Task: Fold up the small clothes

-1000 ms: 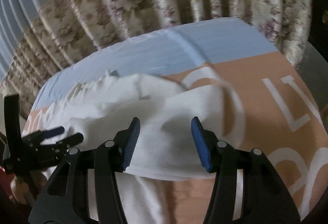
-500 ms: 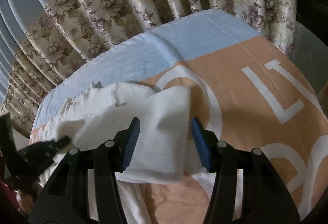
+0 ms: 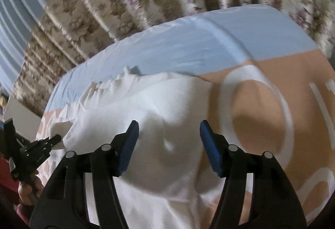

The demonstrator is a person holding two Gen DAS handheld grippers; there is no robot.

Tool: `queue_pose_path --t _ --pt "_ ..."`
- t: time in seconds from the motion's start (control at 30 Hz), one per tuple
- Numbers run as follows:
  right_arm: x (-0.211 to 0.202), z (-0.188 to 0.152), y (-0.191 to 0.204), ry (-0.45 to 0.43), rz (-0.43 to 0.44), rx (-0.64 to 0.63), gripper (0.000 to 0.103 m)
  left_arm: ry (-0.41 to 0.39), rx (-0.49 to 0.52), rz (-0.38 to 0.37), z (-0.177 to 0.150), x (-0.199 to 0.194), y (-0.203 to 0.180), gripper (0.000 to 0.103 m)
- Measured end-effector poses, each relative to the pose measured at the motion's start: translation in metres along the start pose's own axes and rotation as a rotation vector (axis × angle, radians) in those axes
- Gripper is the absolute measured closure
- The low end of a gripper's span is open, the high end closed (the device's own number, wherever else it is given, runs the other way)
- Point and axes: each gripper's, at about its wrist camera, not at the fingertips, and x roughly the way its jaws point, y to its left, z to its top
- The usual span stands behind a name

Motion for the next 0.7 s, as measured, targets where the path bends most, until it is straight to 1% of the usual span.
queue_pose_path --t 0.03,0.07,0.1,0.13,0.17,0.2,0.23,0.27,0.3,0.37,0.4,0.43,0.47,0.5,0.53,0.57,0.6,0.63,0.67,0.7 --pt "0.004 0.001 0.005 0.010 -0.008 -0.027 0.063 0.000 -0.006 -0.002 -0.001 0.001 0.001 0.085" --pt "0.010 0.003 0.013 0.014 -0.034 -0.063 0.077 -0.005 -0.012 -0.005 -0.001 0.001 0.001 0.085" --pt "0.012 0.003 0.016 0.014 -0.045 -0.080 0.082 -0.010 -0.015 -0.006 0.000 0.000 0.002 0.085" --pt "0.012 0.003 0.018 0.011 -0.046 -0.089 0.092 -0.019 -0.018 -0.004 0.001 -0.001 0.003 0.085" --pt "0.011 0.004 0.020 -0.007 -0.050 -0.102 0.093 -0.040 -0.028 0.008 0.002 -0.006 0.005 0.085" --pt "0.007 0.005 0.022 -0.044 -0.053 -0.113 0.093 -0.060 -0.036 0.018 0.004 -0.010 0.010 0.085" --pt "0.002 0.005 0.023 -0.074 -0.041 -0.119 0.093 -0.090 -0.051 0.033 0.004 -0.018 0.015 0.085" --pt "-0.003 0.005 0.024 -0.110 -0.003 -0.128 0.093 -0.108 -0.063 0.041 0.005 -0.022 0.020 0.085" --pt "-0.005 0.005 0.027 -0.126 0.015 -0.138 0.093 -0.121 -0.073 0.051 0.004 -0.026 0.024 0.085" --pt "0.002 0.005 0.033 -0.111 0.014 -0.164 0.093 -0.124 -0.085 0.077 -0.002 -0.031 0.034 0.085" --pt "0.011 0.004 0.036 -0.089 0.014 -0.176 0.093 -0.111 -0.090 0.084 -0.008 -0.030 0.038 0.085" --pt "0.016 0.003 0.038 -0.077 0.013 -0.182 0.092 -0.082 -0.092 0.087 -0.015 -0.025 0.043 0.084" --pt "0.028 0.001 0.040 -0.042 0.003 -0.195 0.087 -0.060 -0.089 0.089 -0.021 -0.022 0.045 0.084" --pt "0.033 -0.001 0.042 -0.027 -0.005 -0.202 0.083 -0.039 -0.085 0.095 -0.025 -0.017 0.047 0.080" --pt "0.040 -0.002 0.044 -0.009 -0.013 -0.214 0.077 -0.028 -0.085 0.106 -0.028 -0.014 0.050 0.072" --pt "0.040 -0.003 0.045 -0.007 -0.009 -0.220 0.071 -0.032 -0.095 0.110 -0.030 -0.017 0.055 0.067" --pt "0.037 -0.004 0.046 -0.012 -0.004 -0.227 0.066 -0.039 -0.108 0.117 -0.031 -0.021 0.060 0.056" --pt "0.033 -0.005 0.047 -0.021 -0.002 -0.233 0.057 -0.046 -0.126 0.129 -0.030 -0.025 0.065 0.048" --pt "0.024 -0.004 0.047 -0.042 -0.004 -0.235 0.050 -0.063 -0.157 0.147 -0.029 -0.033 0.073 0.047" --pt "0.015 -0.003 0.046 -0.061 0.002 -0.229 0.048 -0.075 -0.177 0.152 -0.029 -0.038 0.079 0.046"
